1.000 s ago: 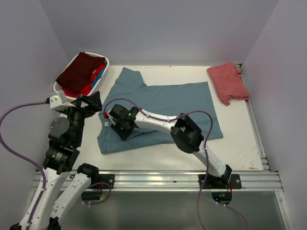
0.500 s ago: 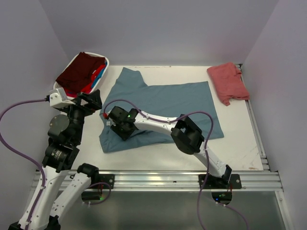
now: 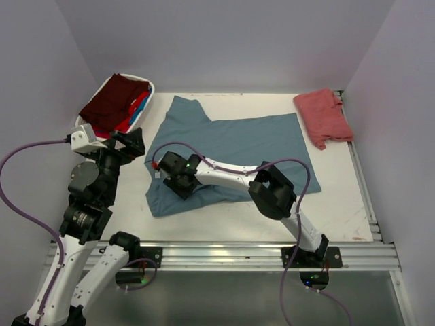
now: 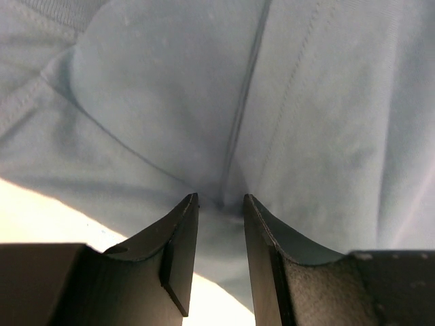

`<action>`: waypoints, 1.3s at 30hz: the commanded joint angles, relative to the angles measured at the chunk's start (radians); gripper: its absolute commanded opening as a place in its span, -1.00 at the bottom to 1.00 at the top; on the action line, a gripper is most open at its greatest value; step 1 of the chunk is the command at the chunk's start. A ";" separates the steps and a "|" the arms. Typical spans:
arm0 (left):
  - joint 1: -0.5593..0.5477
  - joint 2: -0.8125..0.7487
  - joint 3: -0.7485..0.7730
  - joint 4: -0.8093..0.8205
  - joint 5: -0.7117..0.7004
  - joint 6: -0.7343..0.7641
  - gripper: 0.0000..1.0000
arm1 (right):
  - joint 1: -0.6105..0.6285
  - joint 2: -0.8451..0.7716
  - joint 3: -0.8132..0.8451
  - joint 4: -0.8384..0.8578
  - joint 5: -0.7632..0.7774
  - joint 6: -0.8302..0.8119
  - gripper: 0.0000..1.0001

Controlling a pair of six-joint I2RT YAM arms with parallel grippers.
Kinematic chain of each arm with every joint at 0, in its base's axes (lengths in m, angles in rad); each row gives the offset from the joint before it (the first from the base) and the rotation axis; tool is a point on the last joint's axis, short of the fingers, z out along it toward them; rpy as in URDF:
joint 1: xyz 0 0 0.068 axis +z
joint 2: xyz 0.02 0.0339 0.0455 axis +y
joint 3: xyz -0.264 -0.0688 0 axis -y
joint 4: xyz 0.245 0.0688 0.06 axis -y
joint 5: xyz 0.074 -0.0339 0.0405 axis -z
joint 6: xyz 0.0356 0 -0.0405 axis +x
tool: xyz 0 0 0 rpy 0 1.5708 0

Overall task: Fold and stack the t-shirts
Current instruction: Fold the tshirt

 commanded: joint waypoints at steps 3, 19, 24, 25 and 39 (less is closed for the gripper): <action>0.005 -0.014 -0.001 0.001 -0.012 0.015 1.00 | -0.006 -0.159 -0.042 0.048 0.034 -0.048 -0.26; 0.005 -0.033 -0.029 -0.010 -0.025 0.006 1.00 | -0.012 -0.085 -0.077 0.058 0.009 -0.033 -0.27; 0.005 -0.046 -0.032 -0.018 -0.034 0.006 1.00 | -0.011 -0.038 -0.098 0.065 -0.017 -0.008 -0.29; 0.005 -0.048 -0.032 -0.019 -0.035 0.006 1.00 | -0.012 -0.030 -0.112 0.073 -0.030 0.002 -0.31; 0.005 -0.071 -0.042 -0.035 -0.043 0.003 1.00 | -0.014 -0.079 -0.145 0.091 -0.060 0.032 -1.00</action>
